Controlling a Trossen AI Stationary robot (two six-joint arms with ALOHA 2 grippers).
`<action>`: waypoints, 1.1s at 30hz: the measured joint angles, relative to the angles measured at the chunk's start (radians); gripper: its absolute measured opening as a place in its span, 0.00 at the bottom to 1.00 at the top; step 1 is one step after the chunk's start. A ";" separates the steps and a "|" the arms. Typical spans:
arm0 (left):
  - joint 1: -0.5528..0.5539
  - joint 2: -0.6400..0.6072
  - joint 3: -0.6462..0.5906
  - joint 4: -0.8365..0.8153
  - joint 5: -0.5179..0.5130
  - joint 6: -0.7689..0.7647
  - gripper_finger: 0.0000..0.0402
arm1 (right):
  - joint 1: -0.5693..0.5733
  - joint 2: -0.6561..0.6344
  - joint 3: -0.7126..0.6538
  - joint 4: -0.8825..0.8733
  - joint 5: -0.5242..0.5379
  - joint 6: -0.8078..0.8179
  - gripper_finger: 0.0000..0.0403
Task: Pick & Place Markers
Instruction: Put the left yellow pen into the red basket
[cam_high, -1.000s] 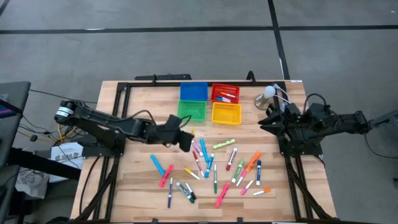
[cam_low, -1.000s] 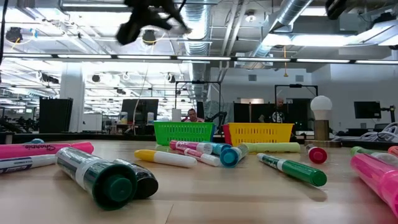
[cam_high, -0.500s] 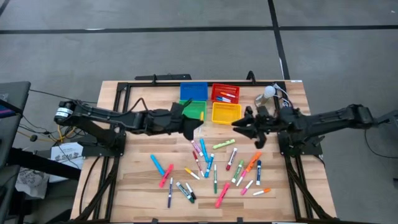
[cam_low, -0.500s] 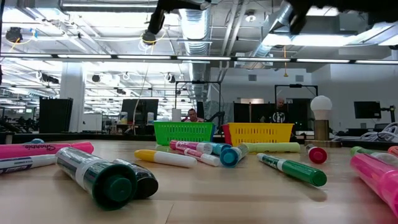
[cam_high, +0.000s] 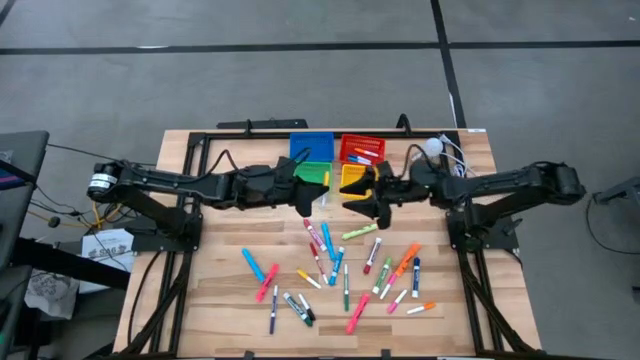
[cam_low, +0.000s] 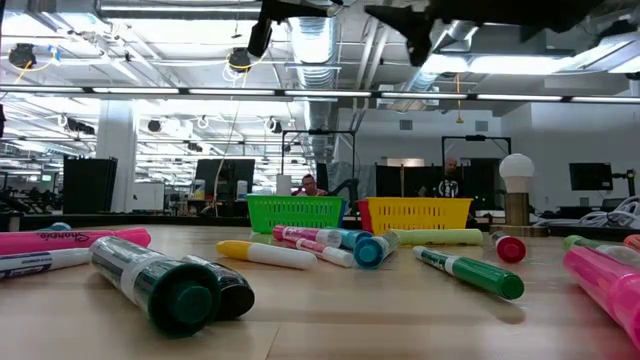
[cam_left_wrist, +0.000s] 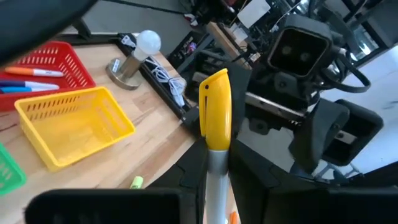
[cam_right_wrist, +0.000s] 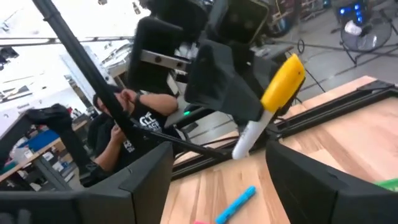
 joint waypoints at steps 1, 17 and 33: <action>0.000 0.000 0.000 0.003 0.002 0.000 0.14 | -0.009 0.020 0.018 -0.003 -0.012 0.003 0.62; 0.006 0.000 0.000 0.014 0.000 0.002 0.14 | -0.056 0.151 0.122 -0.020 -0.141 0.054 0.62; 0.006 0.000 0.000 0.036 -0.003 0.002 0.14 | -0.058 0.210 0.134 -0.023 -0.086 0.046 0.62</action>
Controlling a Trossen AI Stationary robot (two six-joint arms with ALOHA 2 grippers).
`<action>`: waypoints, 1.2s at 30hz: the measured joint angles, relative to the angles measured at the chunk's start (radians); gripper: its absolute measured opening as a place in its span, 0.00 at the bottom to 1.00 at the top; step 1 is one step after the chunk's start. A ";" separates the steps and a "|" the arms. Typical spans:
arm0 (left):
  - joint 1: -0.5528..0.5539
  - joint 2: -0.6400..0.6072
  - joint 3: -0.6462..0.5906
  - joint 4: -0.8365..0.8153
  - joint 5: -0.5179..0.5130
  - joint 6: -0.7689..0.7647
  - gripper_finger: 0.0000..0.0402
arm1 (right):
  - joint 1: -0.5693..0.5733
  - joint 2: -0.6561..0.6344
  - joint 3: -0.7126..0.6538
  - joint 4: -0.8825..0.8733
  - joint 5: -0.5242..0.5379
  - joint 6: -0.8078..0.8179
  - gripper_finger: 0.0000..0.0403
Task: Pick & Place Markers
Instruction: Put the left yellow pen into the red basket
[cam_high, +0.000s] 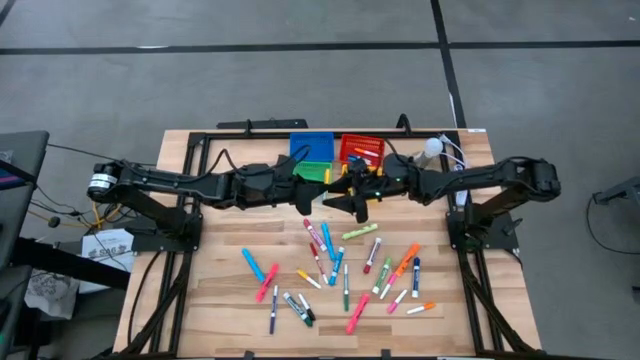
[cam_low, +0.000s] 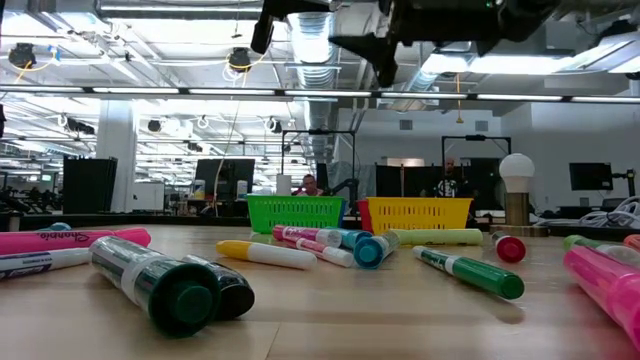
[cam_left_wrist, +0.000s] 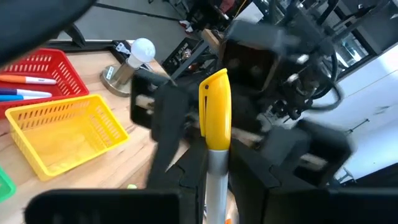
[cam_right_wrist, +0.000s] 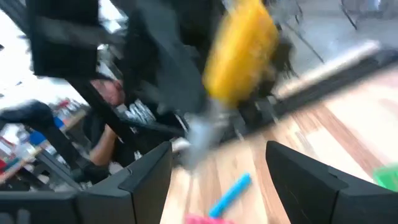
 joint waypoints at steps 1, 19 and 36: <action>0.000 0.000 0.000 0.001 -0.002 0.000 0.14 | 0.000 0.016 0.018 0.007 0.000 -0.001 0.62; 0.000 0.000 0.000 -0.007 -0.006 0.000 0.14 | -0.013 0.012 0.043 0.007 -0.003 -0.019 0.54; 0.000 0.000 0.000 -0.007 -0.024 0.004 0.16 | -0.013 0.012 0.043 0.004 -0.003 -0.018 0.16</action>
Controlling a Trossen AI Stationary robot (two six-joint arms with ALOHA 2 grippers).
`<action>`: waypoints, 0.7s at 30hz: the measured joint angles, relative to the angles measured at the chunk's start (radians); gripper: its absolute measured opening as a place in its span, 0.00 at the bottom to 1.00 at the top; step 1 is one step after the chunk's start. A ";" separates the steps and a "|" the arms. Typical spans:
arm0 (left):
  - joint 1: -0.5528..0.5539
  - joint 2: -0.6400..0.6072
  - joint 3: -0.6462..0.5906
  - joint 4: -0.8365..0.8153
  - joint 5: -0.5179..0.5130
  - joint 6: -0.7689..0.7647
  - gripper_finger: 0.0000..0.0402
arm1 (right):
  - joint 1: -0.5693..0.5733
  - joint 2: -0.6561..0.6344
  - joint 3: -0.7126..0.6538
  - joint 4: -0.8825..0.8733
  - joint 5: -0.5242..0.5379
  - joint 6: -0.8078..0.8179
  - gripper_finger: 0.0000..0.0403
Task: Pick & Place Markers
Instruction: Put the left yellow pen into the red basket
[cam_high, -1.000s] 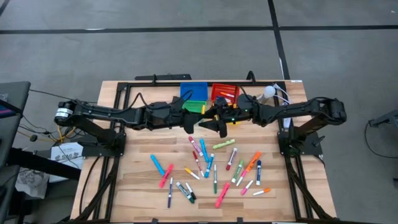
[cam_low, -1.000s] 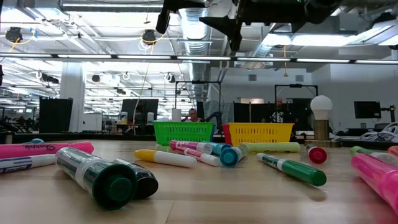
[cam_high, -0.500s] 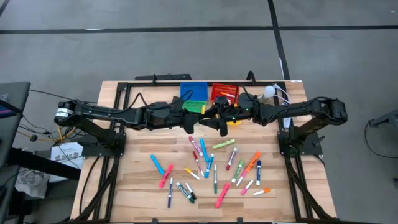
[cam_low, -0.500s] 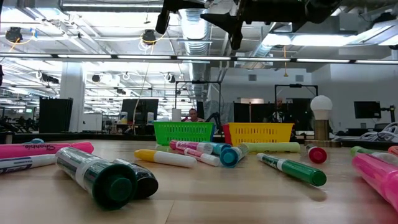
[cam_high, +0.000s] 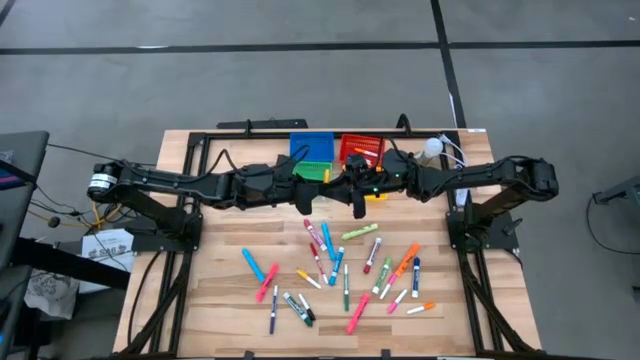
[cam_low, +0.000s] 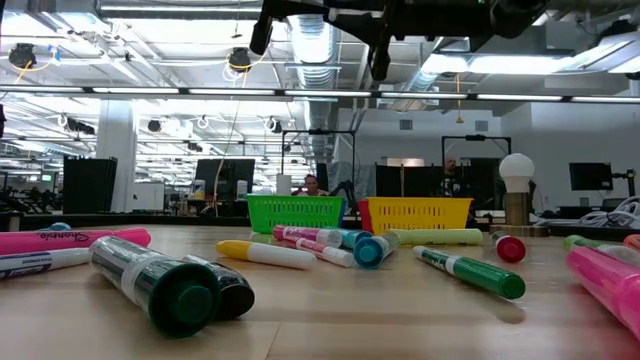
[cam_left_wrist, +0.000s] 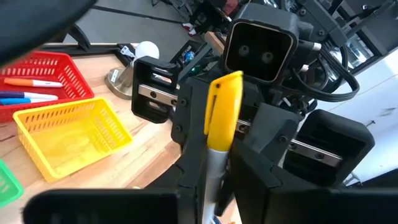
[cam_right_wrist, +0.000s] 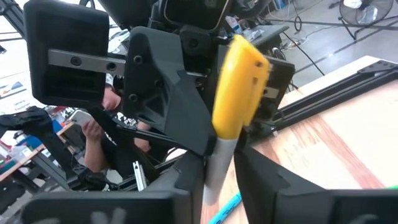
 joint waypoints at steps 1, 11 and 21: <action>0.000 0.000 0.000 0.000 -0.004 0.000 0.17 | 0.000 0.000 0.000 0.000 0.000 0.000 0.15; 0.000 0.000 0.000 0.002 -0.009 0.027 0.41 | -0.004 0.000 -0.001 0.003 0.004 -0.001 0.08; 0.001 -0.005 -0.001 -0.005 0.076 0.104 0.63 | -0.025 0.000 -0.001 0.006 -0.004 0.008 0.07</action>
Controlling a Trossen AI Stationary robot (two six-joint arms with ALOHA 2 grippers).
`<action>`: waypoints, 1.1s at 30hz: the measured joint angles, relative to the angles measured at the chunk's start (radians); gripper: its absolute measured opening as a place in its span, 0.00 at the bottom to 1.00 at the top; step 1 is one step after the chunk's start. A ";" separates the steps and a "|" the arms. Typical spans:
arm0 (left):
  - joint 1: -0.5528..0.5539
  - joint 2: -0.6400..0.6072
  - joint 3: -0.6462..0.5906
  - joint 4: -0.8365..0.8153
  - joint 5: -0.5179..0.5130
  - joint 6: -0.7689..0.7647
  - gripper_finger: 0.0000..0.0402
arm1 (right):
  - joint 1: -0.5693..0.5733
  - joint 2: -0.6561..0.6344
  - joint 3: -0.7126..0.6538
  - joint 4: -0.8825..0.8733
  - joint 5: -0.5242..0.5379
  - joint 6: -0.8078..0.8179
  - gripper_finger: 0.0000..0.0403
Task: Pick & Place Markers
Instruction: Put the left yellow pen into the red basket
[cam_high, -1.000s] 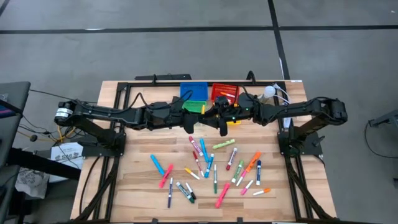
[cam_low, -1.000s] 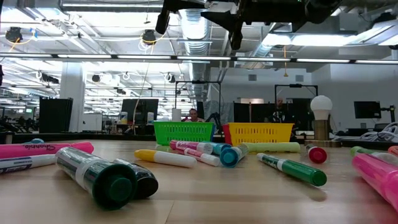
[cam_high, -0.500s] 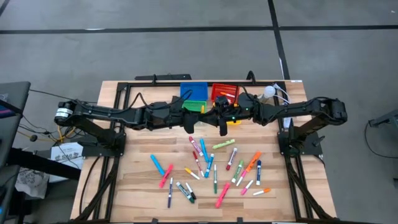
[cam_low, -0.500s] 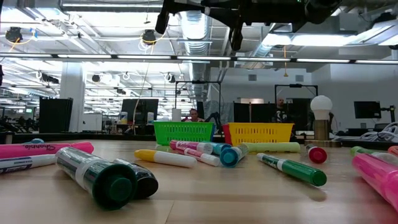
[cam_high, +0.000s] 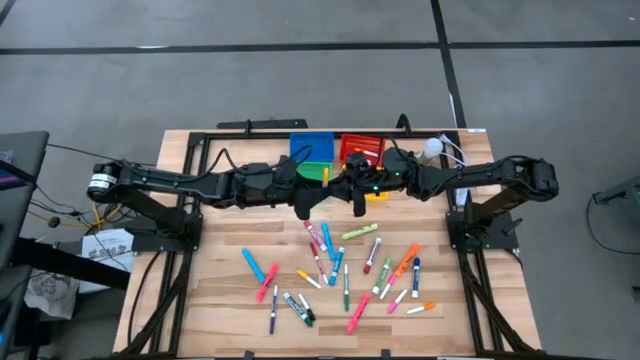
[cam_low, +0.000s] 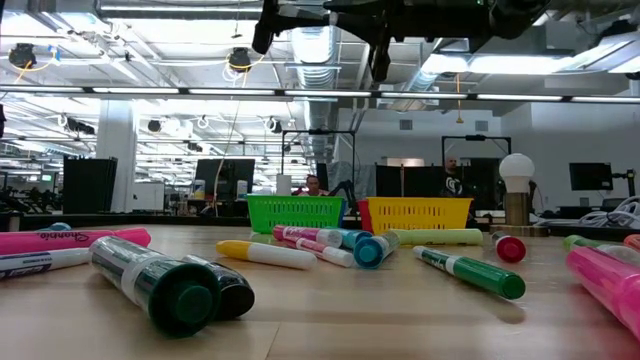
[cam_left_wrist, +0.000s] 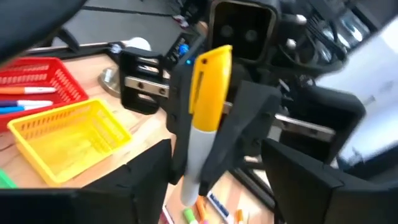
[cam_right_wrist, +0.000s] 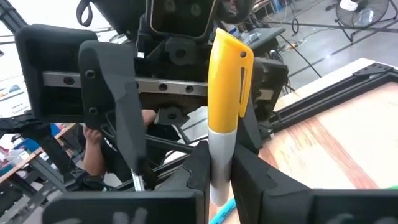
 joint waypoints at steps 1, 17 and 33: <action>0.000 -0.002 0.000 0.001 0.004 0.008 0.64 | -0.001 0.000 0.000 0.000 -0.003 0.000 0.07; 0.015 -0.292 -0.106 -0.174 -0.067 0.109 0.65 | -0.083 -0.045 -0.001 -0.169 0.043 -0.034 0.09; 0.023 -0.441 -0.426 -0.152 -0.117 0.108 0.65 | -0.245 -0.083 0.285 -0.802 0.335 -0.333 0.08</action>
